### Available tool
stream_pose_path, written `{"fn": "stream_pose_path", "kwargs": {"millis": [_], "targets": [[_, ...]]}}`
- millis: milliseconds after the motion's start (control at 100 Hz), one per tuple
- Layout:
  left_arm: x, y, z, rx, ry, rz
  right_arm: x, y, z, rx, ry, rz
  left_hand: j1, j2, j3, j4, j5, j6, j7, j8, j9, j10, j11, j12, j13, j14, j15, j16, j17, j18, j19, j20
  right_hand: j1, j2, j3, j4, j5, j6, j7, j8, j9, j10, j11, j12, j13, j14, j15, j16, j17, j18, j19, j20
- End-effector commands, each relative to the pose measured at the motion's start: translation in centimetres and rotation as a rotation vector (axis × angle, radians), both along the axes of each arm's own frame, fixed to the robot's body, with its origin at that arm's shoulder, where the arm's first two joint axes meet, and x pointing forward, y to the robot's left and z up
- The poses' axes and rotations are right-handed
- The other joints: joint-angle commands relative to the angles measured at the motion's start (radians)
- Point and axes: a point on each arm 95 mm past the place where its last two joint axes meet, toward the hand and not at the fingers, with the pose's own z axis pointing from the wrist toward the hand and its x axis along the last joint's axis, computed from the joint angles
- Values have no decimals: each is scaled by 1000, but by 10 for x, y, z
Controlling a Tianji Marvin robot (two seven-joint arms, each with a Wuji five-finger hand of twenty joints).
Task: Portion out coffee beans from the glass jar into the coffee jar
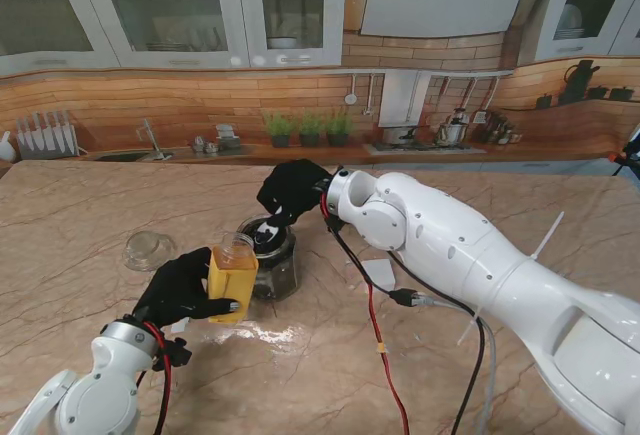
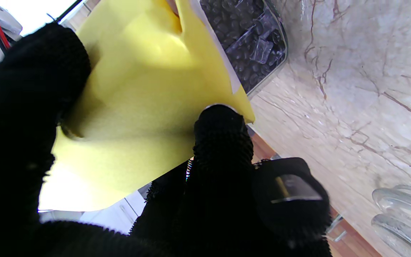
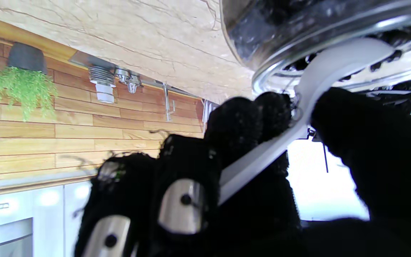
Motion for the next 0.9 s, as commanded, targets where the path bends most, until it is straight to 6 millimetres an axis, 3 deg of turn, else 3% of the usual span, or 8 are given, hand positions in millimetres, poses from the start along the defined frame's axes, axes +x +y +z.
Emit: {"fn": "stream_pose_path", "kwargs": {"millis": [0, 890], "targets": [[-1, -3, -1, -2, 8, -6, -2, -3, -2, 15, 13, -15, 167, 134, 440, 219, 143, -195, 217, 68, 155, -90, 140, 46, -4, 48, -1, -4, 15, -47, 115, 15, 68, -1, 48, 46, 39, 15, 23, 15, 79, 56, 31, 9, 3, -74, 99, 35, 42, -262, 293, 25], [2, -13, -6, 20, 53, -20, -19, -26, 42, 115, 16, -50, 165, 133, 440, 222, 145, -198, 218, 69, 156, -93, 140, 48, -4, 48, -1, -2, 16, -47, 116, 16, 75, -4, 54, 38, 47, 27, 22, 18, 85, 64, 31, 11, 3, -64, 107, 36, 43, -247, 298, 30]]}}
